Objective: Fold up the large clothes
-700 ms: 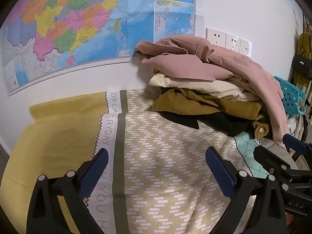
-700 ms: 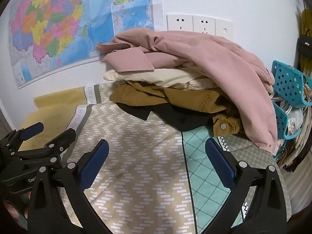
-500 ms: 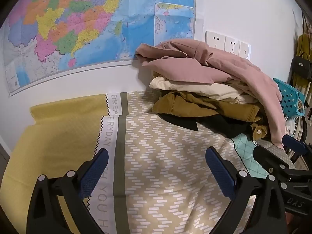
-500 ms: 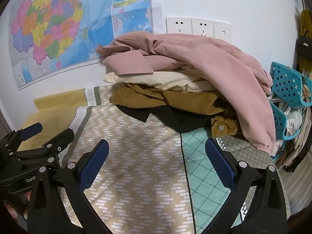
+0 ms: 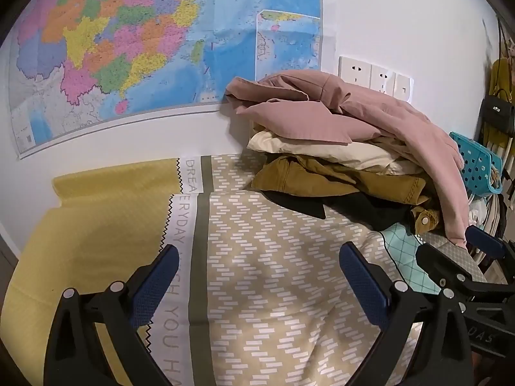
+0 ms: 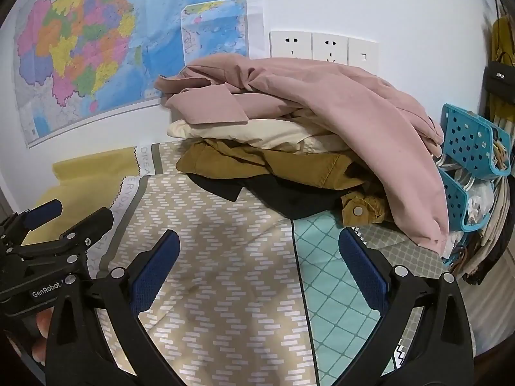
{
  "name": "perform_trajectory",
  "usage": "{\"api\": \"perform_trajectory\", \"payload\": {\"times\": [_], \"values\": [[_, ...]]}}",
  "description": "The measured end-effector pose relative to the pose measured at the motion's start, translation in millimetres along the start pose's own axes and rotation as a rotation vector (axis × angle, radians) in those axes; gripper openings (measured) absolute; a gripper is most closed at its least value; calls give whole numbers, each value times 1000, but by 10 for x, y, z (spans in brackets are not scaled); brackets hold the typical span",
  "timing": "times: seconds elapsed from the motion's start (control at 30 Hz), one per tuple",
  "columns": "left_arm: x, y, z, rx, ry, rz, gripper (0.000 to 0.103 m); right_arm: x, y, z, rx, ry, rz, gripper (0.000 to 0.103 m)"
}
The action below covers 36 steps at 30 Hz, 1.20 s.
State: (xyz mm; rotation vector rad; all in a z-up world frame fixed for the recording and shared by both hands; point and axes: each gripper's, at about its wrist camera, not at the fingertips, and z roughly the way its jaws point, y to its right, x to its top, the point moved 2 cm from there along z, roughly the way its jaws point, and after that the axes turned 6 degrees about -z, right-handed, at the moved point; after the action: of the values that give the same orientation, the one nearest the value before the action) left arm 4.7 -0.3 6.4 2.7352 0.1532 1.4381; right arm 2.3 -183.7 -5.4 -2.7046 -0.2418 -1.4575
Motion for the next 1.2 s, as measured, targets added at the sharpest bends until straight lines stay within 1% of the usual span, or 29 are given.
{"api": "perform_trajectory", "payload": {"times": [0.33, 1.2], "values": [[-7, 12, -8, 7, 4, 0, 96, -13, -10, 5, -18, 10, -11, 98], [-5, -45, -22, 15, 17, -10, 96, 6, -51, 11, -26, 15, -25, 98]]}}
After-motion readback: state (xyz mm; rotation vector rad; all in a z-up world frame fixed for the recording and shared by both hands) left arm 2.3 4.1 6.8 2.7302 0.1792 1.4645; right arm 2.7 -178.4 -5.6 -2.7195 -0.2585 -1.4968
